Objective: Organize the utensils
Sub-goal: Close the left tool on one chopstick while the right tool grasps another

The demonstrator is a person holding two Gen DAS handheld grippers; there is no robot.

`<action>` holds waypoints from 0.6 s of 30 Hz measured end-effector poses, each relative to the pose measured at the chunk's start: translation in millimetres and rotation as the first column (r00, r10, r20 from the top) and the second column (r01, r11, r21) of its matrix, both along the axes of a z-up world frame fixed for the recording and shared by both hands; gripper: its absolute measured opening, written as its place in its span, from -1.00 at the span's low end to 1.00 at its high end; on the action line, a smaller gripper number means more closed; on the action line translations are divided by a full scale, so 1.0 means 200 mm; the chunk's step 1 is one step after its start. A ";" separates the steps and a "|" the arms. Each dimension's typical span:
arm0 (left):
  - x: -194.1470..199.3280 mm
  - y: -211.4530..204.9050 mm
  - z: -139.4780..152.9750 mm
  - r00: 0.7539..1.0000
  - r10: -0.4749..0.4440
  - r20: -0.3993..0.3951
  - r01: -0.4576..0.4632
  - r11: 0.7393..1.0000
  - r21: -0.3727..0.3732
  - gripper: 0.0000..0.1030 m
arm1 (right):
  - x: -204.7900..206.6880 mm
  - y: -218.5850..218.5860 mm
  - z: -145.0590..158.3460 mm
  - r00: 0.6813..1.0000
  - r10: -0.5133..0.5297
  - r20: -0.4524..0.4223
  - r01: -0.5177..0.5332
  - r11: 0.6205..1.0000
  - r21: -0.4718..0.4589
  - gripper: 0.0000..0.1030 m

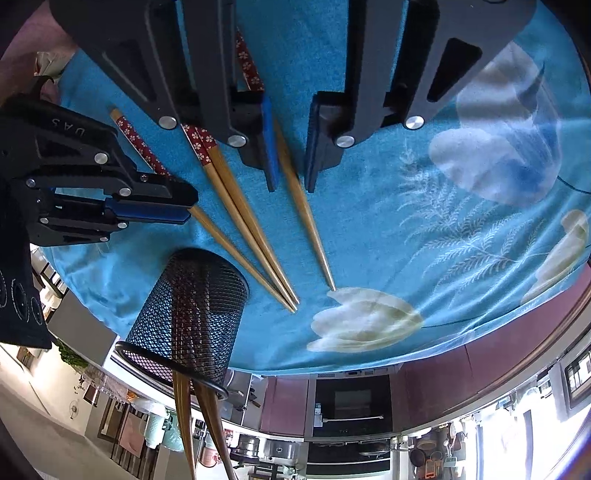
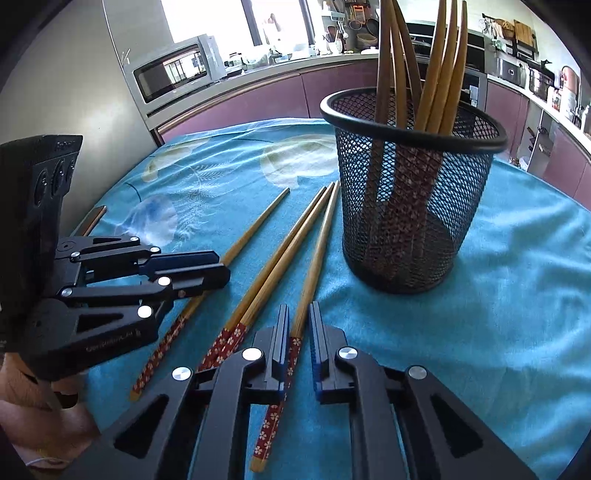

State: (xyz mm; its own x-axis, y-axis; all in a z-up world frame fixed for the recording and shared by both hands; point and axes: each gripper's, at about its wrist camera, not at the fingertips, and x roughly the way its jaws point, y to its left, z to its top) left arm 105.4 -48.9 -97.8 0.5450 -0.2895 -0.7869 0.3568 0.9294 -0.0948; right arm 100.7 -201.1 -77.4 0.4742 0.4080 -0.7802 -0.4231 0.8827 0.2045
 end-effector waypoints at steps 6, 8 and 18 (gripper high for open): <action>0.02 -0.01 0.00 1.000 0.009 0.002 -0.009 1.000 0.010 -0.71 | 0.03 -0.01 0.00 1.000 -0.017 0.002 0.017 1.000 -0.011 -0.73; 0.04 -0.02 0.00 1.000 0.005 0.002 -0.005 1.000 0.015 -0.71 | 0.05 0.02 0.00 1.000 -0.017 0.013 0.017 1.000 -0.022 -0.73; 0.04 -0.02 0.01 1.000 0.028 0.003 -0.028 1.000 -0.006 -0.85 | 0.08 -0.04 0.00 0.998 -0.064 0.002 0.064 0.997 0.035 -0.88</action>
